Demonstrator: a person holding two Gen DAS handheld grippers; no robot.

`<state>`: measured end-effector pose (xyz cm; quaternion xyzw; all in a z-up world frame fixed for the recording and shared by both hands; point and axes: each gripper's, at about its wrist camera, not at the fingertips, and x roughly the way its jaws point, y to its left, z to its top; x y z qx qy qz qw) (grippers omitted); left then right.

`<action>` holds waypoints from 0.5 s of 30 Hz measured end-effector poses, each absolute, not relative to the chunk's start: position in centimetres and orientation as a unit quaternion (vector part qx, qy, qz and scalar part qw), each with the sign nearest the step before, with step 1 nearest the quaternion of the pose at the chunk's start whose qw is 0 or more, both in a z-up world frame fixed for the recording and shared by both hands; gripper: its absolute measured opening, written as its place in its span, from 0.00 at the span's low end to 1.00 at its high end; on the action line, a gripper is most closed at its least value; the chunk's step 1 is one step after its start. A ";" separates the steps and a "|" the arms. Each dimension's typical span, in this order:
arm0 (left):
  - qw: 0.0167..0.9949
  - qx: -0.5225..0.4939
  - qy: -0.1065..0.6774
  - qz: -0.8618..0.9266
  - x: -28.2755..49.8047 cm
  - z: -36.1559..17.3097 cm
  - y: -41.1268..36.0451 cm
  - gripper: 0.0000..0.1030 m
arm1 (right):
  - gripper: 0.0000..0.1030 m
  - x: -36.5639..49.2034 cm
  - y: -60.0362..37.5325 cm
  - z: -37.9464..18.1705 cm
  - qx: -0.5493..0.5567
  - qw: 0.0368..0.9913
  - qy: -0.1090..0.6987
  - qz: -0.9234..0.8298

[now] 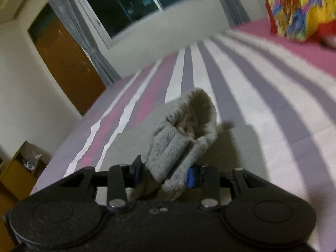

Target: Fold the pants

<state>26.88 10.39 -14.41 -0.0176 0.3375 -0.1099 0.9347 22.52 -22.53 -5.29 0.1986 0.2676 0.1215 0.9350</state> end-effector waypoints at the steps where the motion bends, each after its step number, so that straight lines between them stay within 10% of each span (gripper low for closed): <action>1: 0.933 -0.012 0.342 -0.109 27.2 -14.5 10.2 0.98 | 0.38 22.7 -22.9 -6.7 0.198 0.931 0.287 0.104; 15: 0.928 -0.001 0.355 -0.116 27.8 -14.8 9.3 1.00 | 0.38 22.4 -25.4 -8.7 0.220 0.926 0.293 0.089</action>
